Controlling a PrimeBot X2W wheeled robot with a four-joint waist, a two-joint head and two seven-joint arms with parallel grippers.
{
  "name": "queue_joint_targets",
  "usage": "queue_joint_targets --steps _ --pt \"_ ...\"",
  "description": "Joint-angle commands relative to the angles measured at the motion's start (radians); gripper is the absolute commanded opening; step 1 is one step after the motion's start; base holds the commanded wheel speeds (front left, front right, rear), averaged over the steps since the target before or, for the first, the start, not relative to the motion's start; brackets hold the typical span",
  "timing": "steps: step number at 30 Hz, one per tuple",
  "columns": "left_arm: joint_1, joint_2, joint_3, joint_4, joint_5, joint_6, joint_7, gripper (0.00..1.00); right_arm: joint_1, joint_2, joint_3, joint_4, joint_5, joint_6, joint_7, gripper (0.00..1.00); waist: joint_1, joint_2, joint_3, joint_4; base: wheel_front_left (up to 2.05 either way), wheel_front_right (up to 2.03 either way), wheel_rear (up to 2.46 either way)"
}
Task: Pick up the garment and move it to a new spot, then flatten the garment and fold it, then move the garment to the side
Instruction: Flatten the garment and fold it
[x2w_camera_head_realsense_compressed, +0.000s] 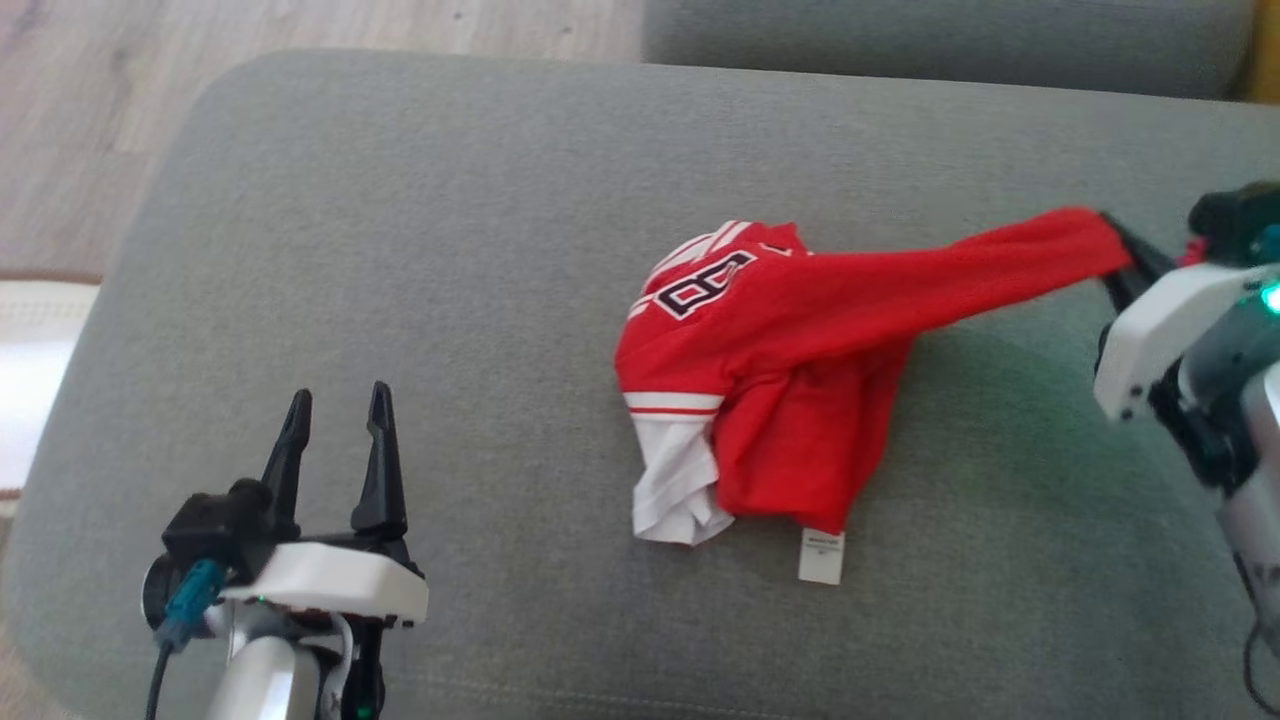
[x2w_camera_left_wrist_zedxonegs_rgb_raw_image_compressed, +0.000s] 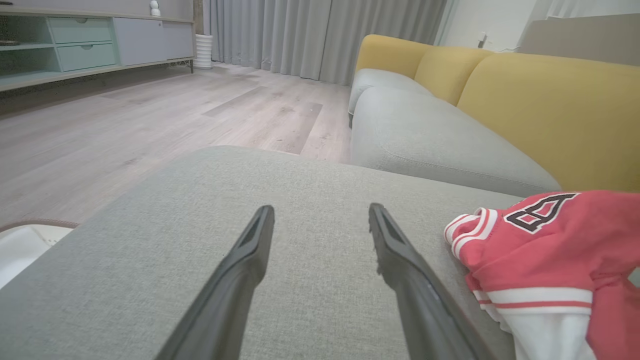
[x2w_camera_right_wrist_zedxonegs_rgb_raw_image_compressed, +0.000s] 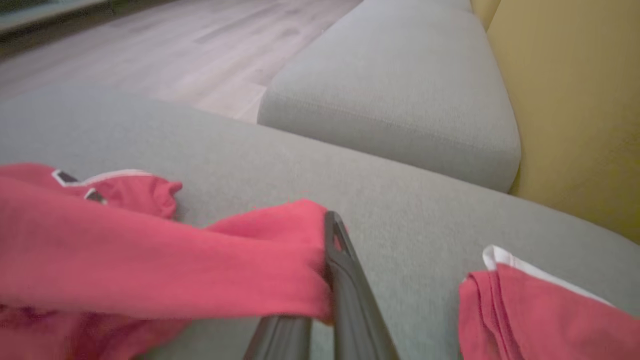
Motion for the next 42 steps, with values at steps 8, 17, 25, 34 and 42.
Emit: queue_joint_targets --steps 8,17,25,34,42 --pt "-0.032 0.003 0.042 -0.026 0.002 -0.002 -0.012 1.00 0.289 -0.071 -0.027 -0.273 -0.001 0.007 0.288 0.00 0.0000 0.0000 -0.011 -0.092 0.00 0.00 0.00" --pt "-0.045 0.003 0.047 -0.013 0.009 -0.012 -0.012 1.00 0.436 -0.063 -0.063 -0.355 -0.052 0.007 0.459 0.00 0.0000 0.0000 -0.006 -0.123 0.00 0.00 0.00" --pt "-0.045 0.003 0.050 0.004 0.013 -0.018 -0.012 1.00 0.443 0.001 -0.135 -0.357 -0.124 0.007 0.435 1.00 0.0000 0.0000 -0.026 -0.127 0.00 0.00 0.00" --pt "-0.030 0.006 0.078 -0.002 0.026 -0.025 -0.012 1.00 0.432 0.096 -0.350 -0.563 -0.109 0.007 0.288 1.00 0.0000 0.0000 -0.047 -0.135 0.00 0.00 0.00" --pt "-0.031 0.009 0.090 -0.002 0.028 -0.038 -0.012 1.00 0.461 0.266 -0.399 -0.577 -0.110 0.007 0.025 1.00 0.0000 0.0000 -0.047 -0.143 0.00 0.00 0.00"
